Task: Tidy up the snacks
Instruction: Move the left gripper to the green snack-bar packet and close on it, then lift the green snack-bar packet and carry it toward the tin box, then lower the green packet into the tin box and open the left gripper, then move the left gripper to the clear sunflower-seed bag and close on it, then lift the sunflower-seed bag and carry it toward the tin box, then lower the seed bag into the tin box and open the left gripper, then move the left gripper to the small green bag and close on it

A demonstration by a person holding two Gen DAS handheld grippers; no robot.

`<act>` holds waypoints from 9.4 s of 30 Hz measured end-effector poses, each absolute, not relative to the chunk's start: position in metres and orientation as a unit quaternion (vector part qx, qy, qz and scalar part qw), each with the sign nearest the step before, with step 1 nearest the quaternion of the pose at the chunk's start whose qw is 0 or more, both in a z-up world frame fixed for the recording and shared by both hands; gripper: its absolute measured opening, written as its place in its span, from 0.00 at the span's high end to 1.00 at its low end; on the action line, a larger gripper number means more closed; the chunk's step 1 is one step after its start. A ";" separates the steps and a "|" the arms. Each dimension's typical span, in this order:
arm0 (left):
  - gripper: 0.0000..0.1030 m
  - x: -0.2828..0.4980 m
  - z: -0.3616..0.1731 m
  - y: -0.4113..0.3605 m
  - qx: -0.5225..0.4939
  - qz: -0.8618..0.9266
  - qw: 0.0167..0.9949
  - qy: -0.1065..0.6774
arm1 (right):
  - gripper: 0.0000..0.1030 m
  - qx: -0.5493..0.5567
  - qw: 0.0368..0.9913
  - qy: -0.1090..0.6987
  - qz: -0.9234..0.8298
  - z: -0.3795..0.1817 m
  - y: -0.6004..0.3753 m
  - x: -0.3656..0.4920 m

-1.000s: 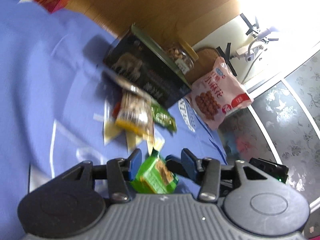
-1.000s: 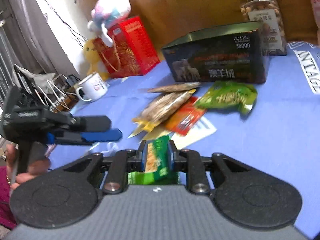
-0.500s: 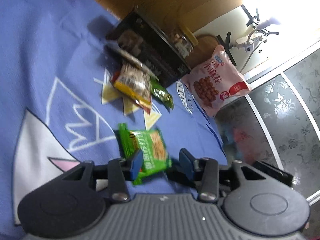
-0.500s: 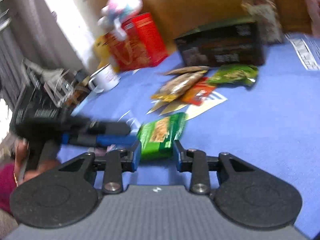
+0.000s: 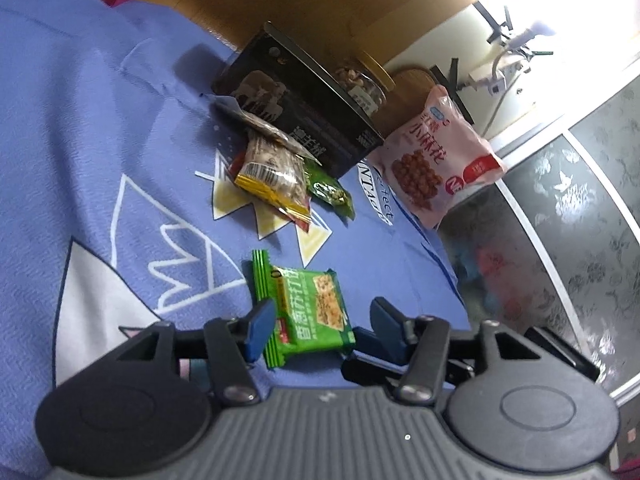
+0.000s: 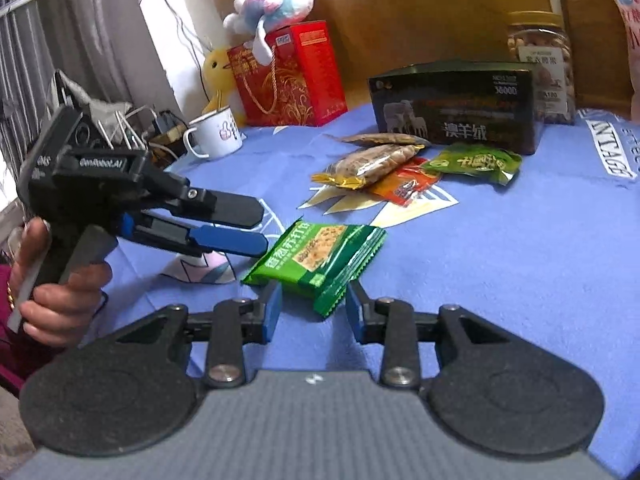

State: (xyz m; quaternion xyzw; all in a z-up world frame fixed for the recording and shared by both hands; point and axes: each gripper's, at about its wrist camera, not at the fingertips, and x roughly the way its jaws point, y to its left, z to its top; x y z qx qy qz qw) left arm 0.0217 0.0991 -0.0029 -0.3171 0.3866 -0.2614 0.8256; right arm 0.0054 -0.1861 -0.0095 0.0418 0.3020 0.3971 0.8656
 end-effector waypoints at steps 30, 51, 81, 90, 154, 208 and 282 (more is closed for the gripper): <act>0.80 0.032 0.017 0.081 -0.291 -0.304 0.830 0.366 | 0.85 0.007 0.896 0.230 0.379 0.006 -0.175 0.002; 0.79 0.141 0.068 0.060 -0.260 -0.349 0.835 0.336 | 0.90 0.001 0.938 0.132 0.321 0.041 -0.193 0.079; 0.50 0.205 0.077 0.060 -0.156 -0.214 0.915 0.305 | 0.89 0.052 0.940 0.157 0.298 0.048 -0.216 0.162; 0.42 0.166 0.035 0.120 -0.254 -0.126 0.890 0.357 | 0.69 0.158 0.868 0.303 0.361 0.013 -0.196 0.161; 0.85 0.010 -0.037 0.114 -0.438 -0.205 0.764 0.427 | 0.88 0.335 0.743 0.464 0.346 -0.036 -0.235 0.028; 0.82 0.054 -0.011 0.049 -0.309 -0.260 0.793 0.456 | 0.85 0.286 0.844 0.355 0.282 -0.017 -0.246 0.026; 0.46 0.074 0.025 0.021 -0.220 -0.259 0.847 0.408 | 0.94 0.246 0.852 0.372 0.273 -0.021 -0.307 0.040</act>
